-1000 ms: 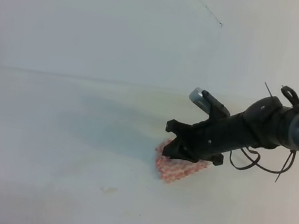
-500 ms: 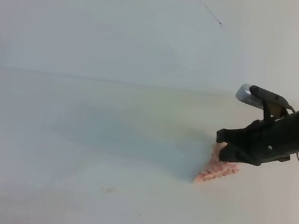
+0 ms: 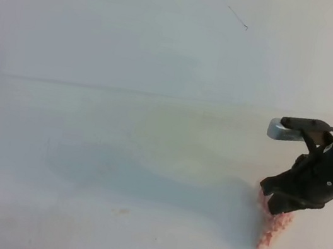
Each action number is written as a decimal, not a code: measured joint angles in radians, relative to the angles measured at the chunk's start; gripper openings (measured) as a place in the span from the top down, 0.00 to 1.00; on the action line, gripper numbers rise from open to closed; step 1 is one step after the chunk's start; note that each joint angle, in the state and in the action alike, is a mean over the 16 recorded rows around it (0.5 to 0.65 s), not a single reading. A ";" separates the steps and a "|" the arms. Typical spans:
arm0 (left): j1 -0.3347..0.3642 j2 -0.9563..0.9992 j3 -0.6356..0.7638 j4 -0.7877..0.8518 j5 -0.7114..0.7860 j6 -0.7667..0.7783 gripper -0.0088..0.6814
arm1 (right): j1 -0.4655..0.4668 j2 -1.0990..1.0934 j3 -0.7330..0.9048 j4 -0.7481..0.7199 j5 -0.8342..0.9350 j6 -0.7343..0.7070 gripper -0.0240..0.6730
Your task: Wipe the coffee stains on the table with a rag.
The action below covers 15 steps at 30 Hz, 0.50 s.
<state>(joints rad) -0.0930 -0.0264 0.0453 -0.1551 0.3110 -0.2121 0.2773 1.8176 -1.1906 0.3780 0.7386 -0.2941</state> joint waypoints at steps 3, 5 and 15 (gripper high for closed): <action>0.000 0.000 0.000 0.000 0.000 0.000 0.99 | 0.000 -0.005 0.000 -0.037 0.012 0.032 0.70; 0.000 0.000 0.000 0.000 0.000 0.000 0.99 | 0.001 -0.016 0.000 -0.055 0.010 0.048 0.64; 0.000 0.000 0.000 0.000 0.000 0.000 0.99 | 0.001 -0.179 0.000 -0.118 -0.023 0.087 0.58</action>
<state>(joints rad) -0.0930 -0.0264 0.0453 -0.1551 0.3110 -0.2121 0.2778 1.6390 -1.1901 0.2601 0.7161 -0.2075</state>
